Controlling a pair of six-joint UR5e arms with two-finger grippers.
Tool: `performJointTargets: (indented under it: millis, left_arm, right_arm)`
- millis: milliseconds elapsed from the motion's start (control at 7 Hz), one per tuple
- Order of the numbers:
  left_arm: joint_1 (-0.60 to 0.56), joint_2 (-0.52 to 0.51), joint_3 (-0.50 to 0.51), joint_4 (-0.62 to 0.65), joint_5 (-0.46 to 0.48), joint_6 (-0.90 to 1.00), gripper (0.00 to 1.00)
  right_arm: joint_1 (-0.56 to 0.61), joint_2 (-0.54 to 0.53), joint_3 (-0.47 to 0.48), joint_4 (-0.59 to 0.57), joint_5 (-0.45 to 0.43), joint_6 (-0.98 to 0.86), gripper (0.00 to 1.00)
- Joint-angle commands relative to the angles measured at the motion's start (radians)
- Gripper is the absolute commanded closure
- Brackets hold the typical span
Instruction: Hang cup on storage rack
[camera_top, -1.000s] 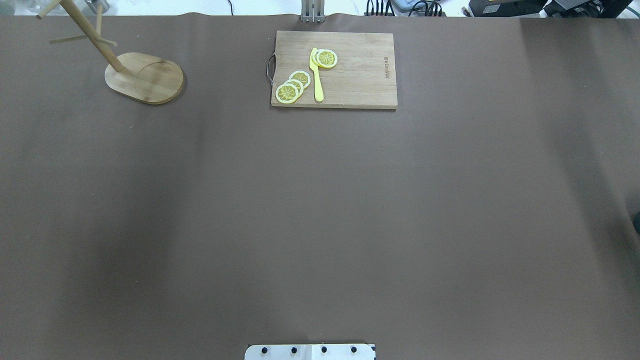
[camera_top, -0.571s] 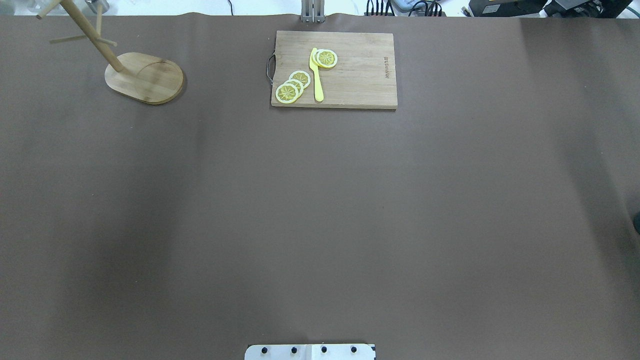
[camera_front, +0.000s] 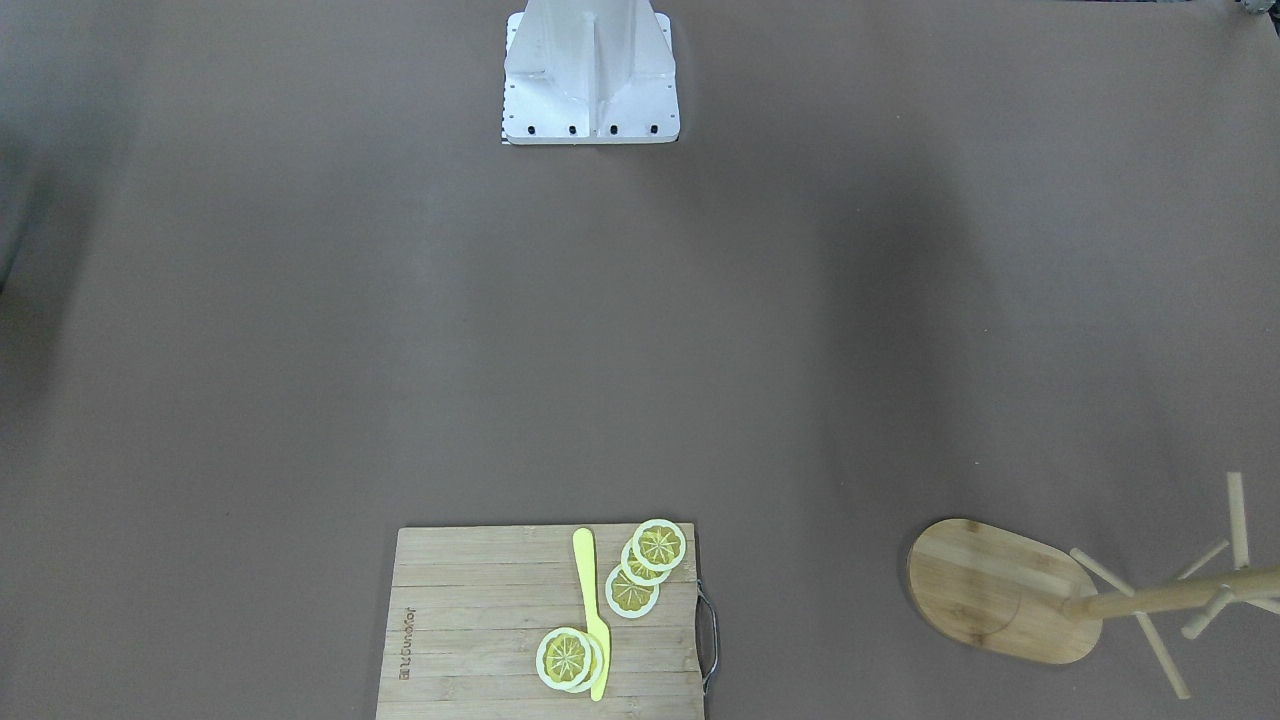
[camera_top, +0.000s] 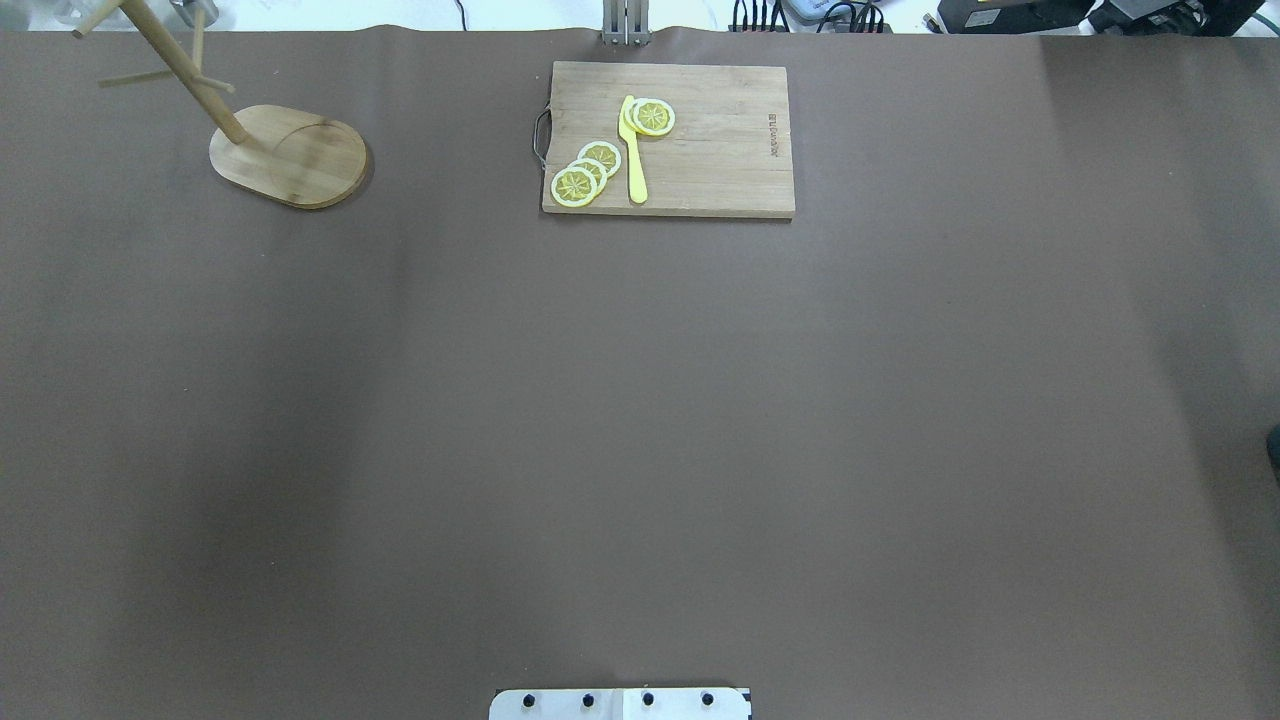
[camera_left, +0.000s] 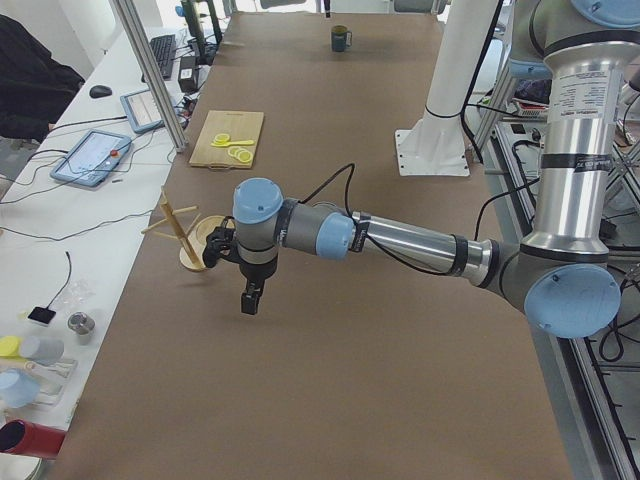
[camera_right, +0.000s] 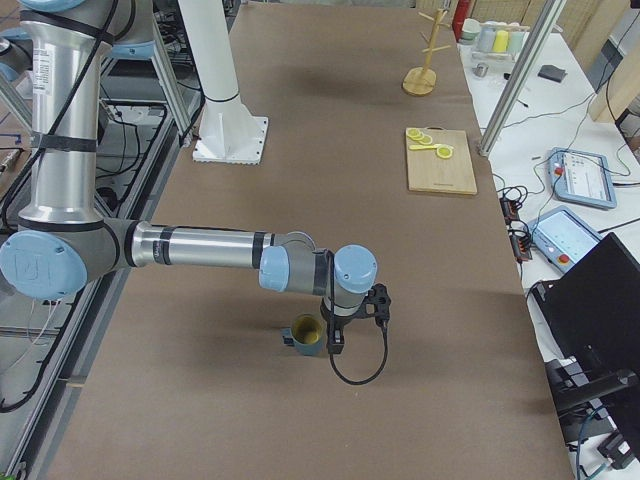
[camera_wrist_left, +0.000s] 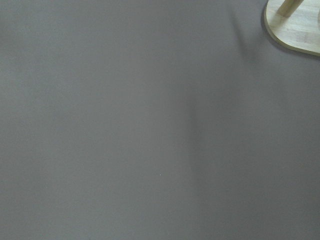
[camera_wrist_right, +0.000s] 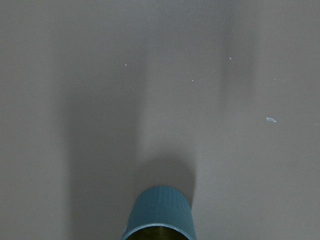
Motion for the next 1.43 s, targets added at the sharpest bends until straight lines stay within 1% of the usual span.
performJointTargets:
  millis: [0, 143, 286, 1286]
  left_arm:
    - [0.000, 0.001, -0.008, 0.005, 0.000, -0.001, 0.02]
    - [0.000, 0.001, -0.008, 0.005, 0.000, -0.001, 0.02]
    - [0.000, 0.001, -0.008, 0.007, 0.000, -0.003, 0.02]
    - [0.001, 0.000, -0.002, 0.007, 0.000, -0.006, 0.02]
  right_arm:
    - [-0.001, -0.020, -0.101, 0.115, 0.040, -0.004, 0.00]
    - [-0.001, -0.020, -0.202, 0.233, 0.145, 0.001, 0.00]
    - [-0.001, -0.020, -0.222, 0.281, 0.165, 0.020, 0.00]
    - [-0.015, -0.020, -0.222, 0.280, 0.171, 0.018, 0.00]
